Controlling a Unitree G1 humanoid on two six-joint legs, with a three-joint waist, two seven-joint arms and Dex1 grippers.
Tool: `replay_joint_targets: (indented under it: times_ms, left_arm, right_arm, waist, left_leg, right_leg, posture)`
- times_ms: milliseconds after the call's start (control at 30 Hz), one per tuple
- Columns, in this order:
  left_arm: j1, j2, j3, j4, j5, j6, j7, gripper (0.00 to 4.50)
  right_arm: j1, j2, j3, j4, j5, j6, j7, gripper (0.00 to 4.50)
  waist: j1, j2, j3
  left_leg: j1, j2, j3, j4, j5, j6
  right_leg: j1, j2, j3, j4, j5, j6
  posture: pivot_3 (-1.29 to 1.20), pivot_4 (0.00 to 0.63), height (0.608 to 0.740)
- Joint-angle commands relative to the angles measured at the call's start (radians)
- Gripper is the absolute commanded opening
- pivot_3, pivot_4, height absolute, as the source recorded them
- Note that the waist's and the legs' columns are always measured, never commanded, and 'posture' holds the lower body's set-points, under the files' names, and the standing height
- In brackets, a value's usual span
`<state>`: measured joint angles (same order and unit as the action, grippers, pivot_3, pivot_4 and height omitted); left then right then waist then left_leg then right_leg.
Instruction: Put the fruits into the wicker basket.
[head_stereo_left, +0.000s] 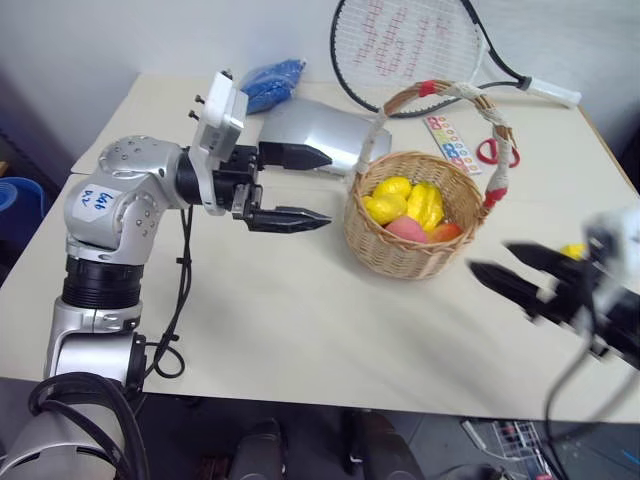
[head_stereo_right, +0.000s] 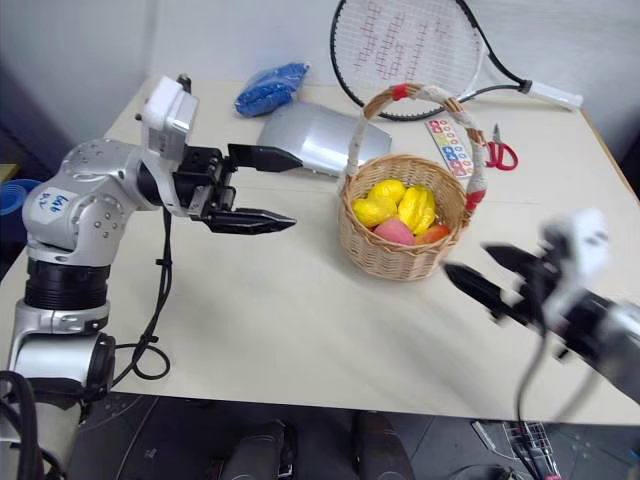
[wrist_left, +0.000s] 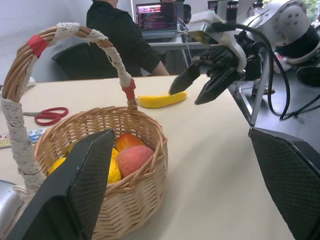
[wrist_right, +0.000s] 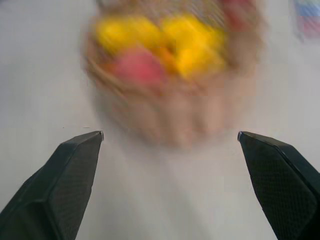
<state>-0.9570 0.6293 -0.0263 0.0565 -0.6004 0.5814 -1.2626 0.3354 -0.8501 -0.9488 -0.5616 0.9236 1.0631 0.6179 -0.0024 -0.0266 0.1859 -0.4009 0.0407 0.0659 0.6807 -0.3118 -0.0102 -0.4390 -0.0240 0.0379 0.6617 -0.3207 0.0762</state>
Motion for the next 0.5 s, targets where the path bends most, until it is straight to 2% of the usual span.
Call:
replay_joint_targets:
  times_ms: [33,133,233,300,500]
  left_arm:
    - [-0.022,-0.001,0.017,-0.014,-0.009,-0.008,-0.010,4.50]
    - [-0.010,-0.008,0.012,-0.025,0.001,-0.022,-0.007,4.50]
    - [-0.006,-0.014,0.021,-0.036,-0.005,-0.014,0.006,4.50]
    - [0.004,-0.018,0.024,-0.056,-0.009,-0.008,0.017,4.50]
    - [0.041,-0.020,0.043,-0.132,-0.030,0.023,0.066,4.50]
  right_arm:
    - [0.164,-0.029,-0.085,0.136,-0.204,-0.270,0.238,4.46]
    - [0.127,-0.080,-0.073,0.348,-0.286,-0.381,0.253,4.46]
    - [0.051,-0.134,-0.022,0.501,-0.344,-0.464,0.275,4.46]
    - [-0.037,-0.164,0.059,0.578,-0.389,-0.527,0.271,4.46]
    - [-0.398,-0.183,0.339,0.841,-0.509,-0.628,0.212,4.46]
  waist:
    - [-0.002,0.000,0.000]
    - [-0.026,-0.002,0.001]
    - [-0.033,-0.002,0.001]
    - [-0.038,-0.002,0.001]
    - [-0.044,0.000,0.002]
  left_leg:
    - [0.002,-0.004,0.000,0.000,0.000,0.001]
    - [0.017,-0.003,0.002,-0.002,-0.002,0.003]
    - [0.027,-0.002,0.005,-0.008,-0.002,0.005]
    - [0.034,-0.004,0.007,-0.015,-0.002,0.004]
    - [0.033,0.000,0.006,-0.016,0.003,-0.005]
  right_leg:
    - [0.002,0.001,0.000,0.000,0.000,0.001]
    - [0.018,0.002,0.003,-0.005,0.000,0.002]
    - [0.026,-0.001,0.006,-0.006,0.001,0.004]
    - [0.029,-0.001,0.008,-0.008,0.001,0.004]
    - [0.026,-0.002,0.011,-0.008,0.001,0.004]
  posture:
    - [0.00,0.150,0.740]
    - [0.00,0.150,0.740]
    - [0.00,0.150,0.740]
    - [0.00,0.150,0.740]
    - [0.00,0.150,0.740]
